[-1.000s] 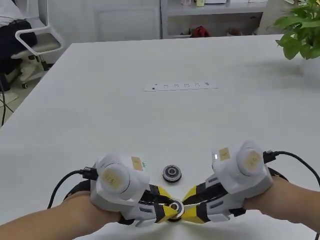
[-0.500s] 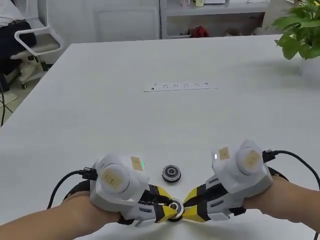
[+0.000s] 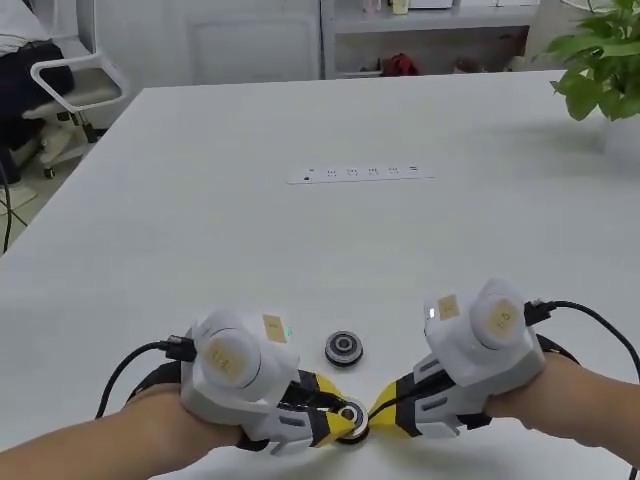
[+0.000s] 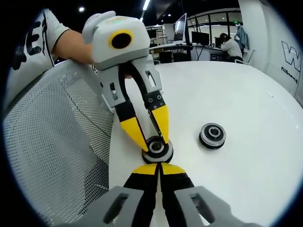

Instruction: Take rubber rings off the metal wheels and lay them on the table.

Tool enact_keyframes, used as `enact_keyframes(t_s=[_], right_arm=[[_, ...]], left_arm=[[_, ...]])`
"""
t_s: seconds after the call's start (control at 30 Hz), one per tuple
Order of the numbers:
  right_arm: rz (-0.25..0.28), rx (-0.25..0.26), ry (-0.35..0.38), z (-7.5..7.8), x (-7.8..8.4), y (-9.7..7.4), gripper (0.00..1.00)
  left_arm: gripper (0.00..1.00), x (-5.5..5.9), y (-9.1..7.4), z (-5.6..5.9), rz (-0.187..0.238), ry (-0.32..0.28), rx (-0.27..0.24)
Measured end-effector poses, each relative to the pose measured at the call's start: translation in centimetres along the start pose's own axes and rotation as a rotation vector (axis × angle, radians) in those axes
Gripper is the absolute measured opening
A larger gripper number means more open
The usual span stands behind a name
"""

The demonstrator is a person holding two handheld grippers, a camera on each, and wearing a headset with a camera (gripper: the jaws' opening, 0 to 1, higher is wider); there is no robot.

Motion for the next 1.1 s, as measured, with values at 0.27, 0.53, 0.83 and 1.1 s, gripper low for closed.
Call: enact_keyframes(t_s=[0.27, 0.53, 0.83, 1.1], right_arm=[[0.028, -0.013, -0.041, -0.4, -0.8, 0.0, 0.18], [-0.019, 0.0, -0.08, -0.5, -0.5, 0.9, 0.29], [0.011, 0.009, 0.012, -0.1, -0.3, 0.5, 0.21], [0.009, 0.0, 0.027, -0.2, -0.2, 0.4, 0.17]], left_arm=[[0.13, 0.0, 0.0, 0.0, 0.001, 0.002, 0.001], [0.13, 0.0, 0.0, 0.0, 0.0, 0.005, 0.0], [0.13, -0.1, -0.1, 0.1, 0.0, 0.007, 0.001], [0.13, -0.1, -0.1, 0.1, 0.0, 0.003, 0.001]])
Point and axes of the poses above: the centre of the closed fingertips' face, and the gripper's own axes: y roughly forward along the fingers, z roughly to its right, x roughly out of its underside, the point moved 4 cm from there along -y, roughly backward along the fingers, and after that the axes turned 13 degrees about -x, right-handed, at the moved point
